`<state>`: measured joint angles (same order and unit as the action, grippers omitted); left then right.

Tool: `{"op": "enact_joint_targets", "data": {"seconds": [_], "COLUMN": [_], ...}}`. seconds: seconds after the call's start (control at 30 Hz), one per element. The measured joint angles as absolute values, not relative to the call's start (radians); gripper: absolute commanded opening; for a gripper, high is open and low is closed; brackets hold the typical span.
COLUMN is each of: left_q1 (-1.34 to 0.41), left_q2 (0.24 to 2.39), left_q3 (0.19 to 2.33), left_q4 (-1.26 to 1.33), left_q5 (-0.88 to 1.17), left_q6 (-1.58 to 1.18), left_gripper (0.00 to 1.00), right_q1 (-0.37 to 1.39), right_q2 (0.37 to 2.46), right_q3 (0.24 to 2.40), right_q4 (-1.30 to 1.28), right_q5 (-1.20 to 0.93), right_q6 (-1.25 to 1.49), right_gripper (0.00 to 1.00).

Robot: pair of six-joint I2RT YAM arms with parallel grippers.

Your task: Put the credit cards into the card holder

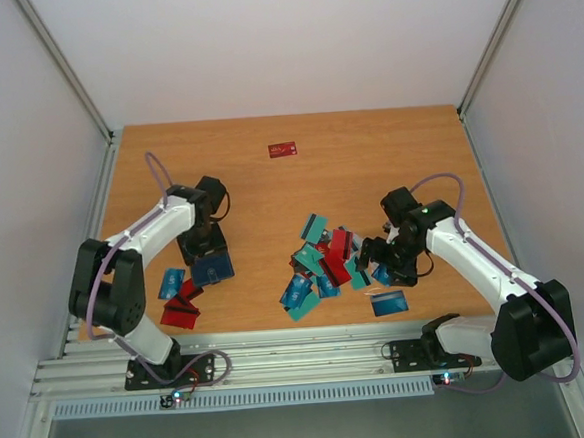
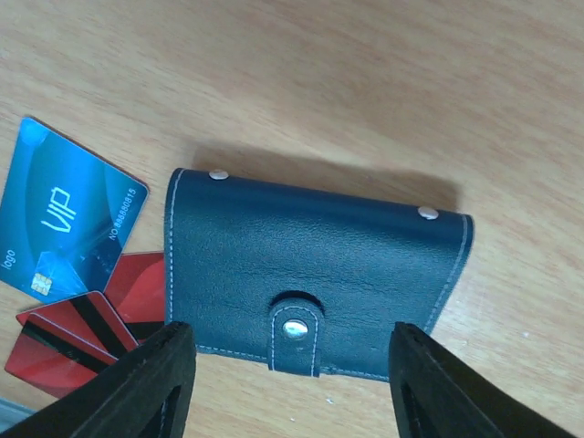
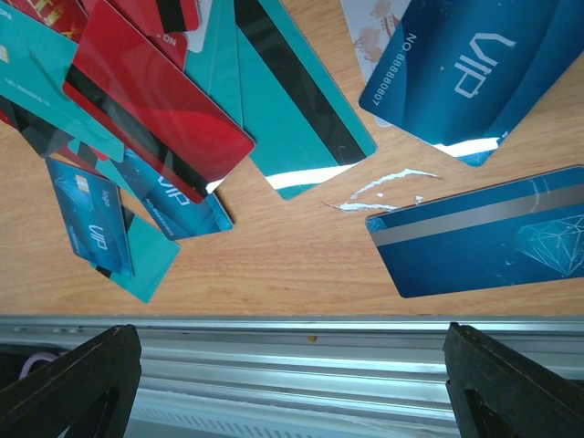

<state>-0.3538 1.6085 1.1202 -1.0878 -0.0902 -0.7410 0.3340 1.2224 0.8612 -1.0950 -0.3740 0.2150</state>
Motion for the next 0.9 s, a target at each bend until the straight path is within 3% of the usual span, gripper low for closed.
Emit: {"op": "enact_joint_targets", "data": {"seconds": [0.23,0.57,0.73,0.9], "left_q1": [-0.355,-0.355,-0.351,-0.346], "left_q2": [1.654,1.693,1.691,1.686], "left_q3": [1.066,1.013,0.999,0.994], "left_q4": [-1.048,-0.984,-0.955,-0.941], "left_q5": [-0.056,-0.019,0.017,0.042], "left_q6": [-0.728,-0.679,-0.661,-0.641], "left_gripper": [0.40,0.32,0.13,0.08], "right_q1": [0.334,0.334,0.334,0.334], "right_q2": [1.222,1.252,1.279,1.293], "right_q3": [0.863,0.895,0.914,0.927], "right_q4": [-1.131,-1.146,-1.150,-1.154], "right_q5": [-0.349,-0.334,-0.331,-0.327], "right_q6": [0.199,0.178,0.167,0.156], "right_gripper": [0.92,0.92,0.92,0.92]}}
